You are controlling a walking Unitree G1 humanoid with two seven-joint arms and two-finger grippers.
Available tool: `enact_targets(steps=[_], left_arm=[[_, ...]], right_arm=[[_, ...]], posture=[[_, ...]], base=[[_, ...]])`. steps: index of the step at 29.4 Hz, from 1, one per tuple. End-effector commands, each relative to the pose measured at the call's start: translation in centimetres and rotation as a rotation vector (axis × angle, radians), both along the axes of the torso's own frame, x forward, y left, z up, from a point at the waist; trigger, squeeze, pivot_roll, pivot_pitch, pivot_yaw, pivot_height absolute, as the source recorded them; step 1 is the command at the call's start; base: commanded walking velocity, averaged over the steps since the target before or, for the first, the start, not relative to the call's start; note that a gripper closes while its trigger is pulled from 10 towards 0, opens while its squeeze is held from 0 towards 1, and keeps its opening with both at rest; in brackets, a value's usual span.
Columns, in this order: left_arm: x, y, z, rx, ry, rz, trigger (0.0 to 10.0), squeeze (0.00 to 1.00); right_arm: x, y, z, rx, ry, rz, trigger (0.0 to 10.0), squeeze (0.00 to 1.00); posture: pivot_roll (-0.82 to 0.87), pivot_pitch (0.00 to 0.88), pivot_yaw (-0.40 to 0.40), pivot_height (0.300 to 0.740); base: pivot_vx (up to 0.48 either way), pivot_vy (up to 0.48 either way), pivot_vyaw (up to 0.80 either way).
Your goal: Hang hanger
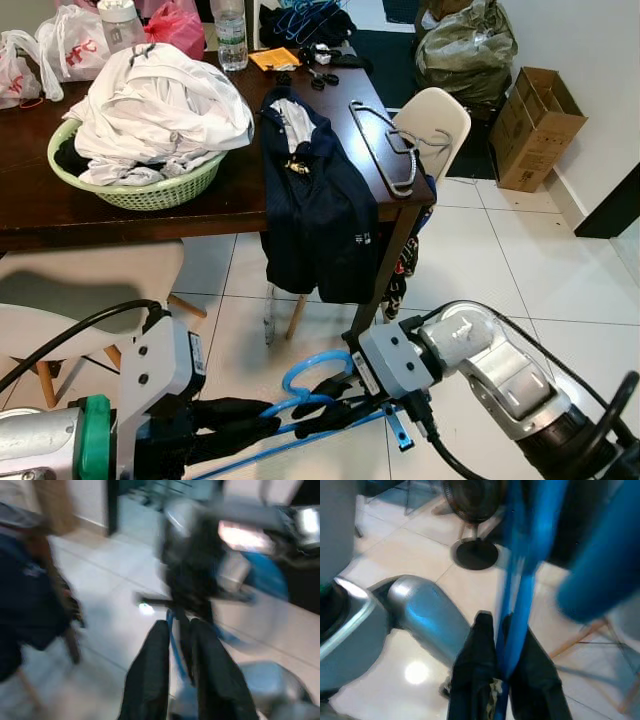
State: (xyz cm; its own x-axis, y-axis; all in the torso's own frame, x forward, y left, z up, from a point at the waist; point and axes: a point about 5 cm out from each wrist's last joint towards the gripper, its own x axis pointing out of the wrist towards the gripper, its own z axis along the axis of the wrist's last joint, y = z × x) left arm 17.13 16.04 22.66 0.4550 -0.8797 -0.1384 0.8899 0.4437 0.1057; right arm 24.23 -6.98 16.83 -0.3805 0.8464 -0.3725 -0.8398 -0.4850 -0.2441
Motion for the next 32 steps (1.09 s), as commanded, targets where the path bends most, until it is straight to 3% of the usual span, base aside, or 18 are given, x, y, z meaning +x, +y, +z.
enact_targets(steps=[1,3,4,10,13,16,20,21,23,24,25,26,27,28,29,31,32], left_arm=[[-0.2,0.0,0.4,-0.011,-0.004,0.011,10.0,1.00],[-0.2,0.1,0.5,-0.012,-0.001,0.020,10.0,1.00],[-1.0,0.3,0.9,-0.044,0.028,-0.020,10.0,0.00],[-1.7,0.8,1.4,-0.056,0.039,-0.047,10.0,0.00],[-1.5,1.3,1.4,-0.060,0.032,0.005,10.0,0.00],[-1.0,1.6,1.6,-0.096,0.003,0.089,10.0,0.00],[-0.5,1.9,1.7,-0.128,-0.023,0.165,10.0,0.00],[0.2,2.5,2.2,-0.183,-0.061,0.284,10.0,0.00],[0.5,2.8,2.4,-0.215,-0.076,0.348,10.0,0.00],[0.8,3.0,2.5,-0.238,-0.096,0.402,10.0,0.00],[0.8,3.0,2.5,-0.238,-0.096,0.402,10.0,0.00],[1.0,3.1,2.6,-0.263,-0.114,0.450,10.0,0.00],[1.0,3.1,2.6,-0.263,-0.114,0.450,10.0,0.00],[1.2,3.0,2.6,-0.280,-0.134,0.497,10.0,0.00],[1.2,3.0,2.6,-0.280,-0.134,0.497,10.0,0.00],[2.0,2.5,2.3,-0.288,-0.163,0.604,10.0,0.00],[2.3,2.3,2.1,-0.281,-0.171,0.630,10.0,0.00]], right_arm=[[-0.1,-0.1,-0.4,-0.015,0.013,0.003,0.0,0.00],[0.1,-0.1,-0.4,-0.013,0.011,-0.006,0.0,0.00],[0.4,-0.1,-0.3,-0.006,0.008,-0.030,0.0,0.00],[0.9,-0.2,-0.4,0.000,0.005,-0.062,0.0,0.00],[1.5,-0.2,-0.3,0.023,0.006,-0.106,0.0,0.00],[3.2,0.0,0.1,0.118,0.016,-0.265,0.0,0.00],[4.3,0.1,0.2,0.176,0.028,-0.381,0.0,0.00],[5.6,-0.2,-0.4,0.229,0.028,-0.553,0.0,0.00],[6.3,-0.4,-0.9,0.250,0.025,-0.659,0.0,0.00],[6.5,-0.8,-1.5,0.260,0.043,-0.722,2.0,0.00],[6.5,-0.8,-1.5,0.260,0.043,-0.722,2.0,0.00],[6.7,-1.2,-2.3,0.267,0.066,-0.791,4.7,0.00],[6.7,-1.2,-2.3,0.267,0.066,-0.791,4.7,0.00],[6.7,-1.5,-3.2,0.283,0.094,-0.869,10.0,0.00],[6.7,-1.5,-3.2,0.283,0.094,-0.869,10.0,0.00],[7.2,-2.2,-4.4,0.377,0.114,-1.129,10.0,0.00],[7.3,-2.3,-4.6,0.408,0.111,-1.204,10.0,0.00]], posture=[[0.09,0.127,0.041,0.740],[0.09,0.127,0.041,0.740],[0.09,0.128,0.044,0.740],[0.10,0.128,0.044,0.740],[0.10,0.127,0.043,0.740],[0.11,0.127,0.035,0.740],[0.11,0.128,0.031,0.740],[0.11,0.128,0.024,0.740],[0.11,0.128,0.024,0.740],[0.11,0.129,0.016,0.740],[0.11,0.129,0.016,0.740],[0.11,0.130,0.014,0.740],[0.11,0.130,0.014,0.740],[0.11,0.129,0.008,0.740],[0.11,0.129,0.008,0.740],[0.11,0.125,0.004,0.740],[0.11,0.124,0.005,0.740]], base=[[0.000,0.000,0.00],[0.000,0.000,0.00],[0.000,0.000,0.00],[0.000,0.000,0.00],[0.000,0.000,0.00],[0.000,0.000,0.00],[0.000,0.000,0.00],[0.000,0.000,0.00],[0.000,0.000,0.00],[0.000,0.000,0.00],[0.000,0.000,0.00],[0.000,0.000,0.00],[0.000,0.000,0.00],[0.000,0.000,0.00],[0.000,0.000,0.00],[0.000,0.000,0.00],[0.000,0.000,0.00]])
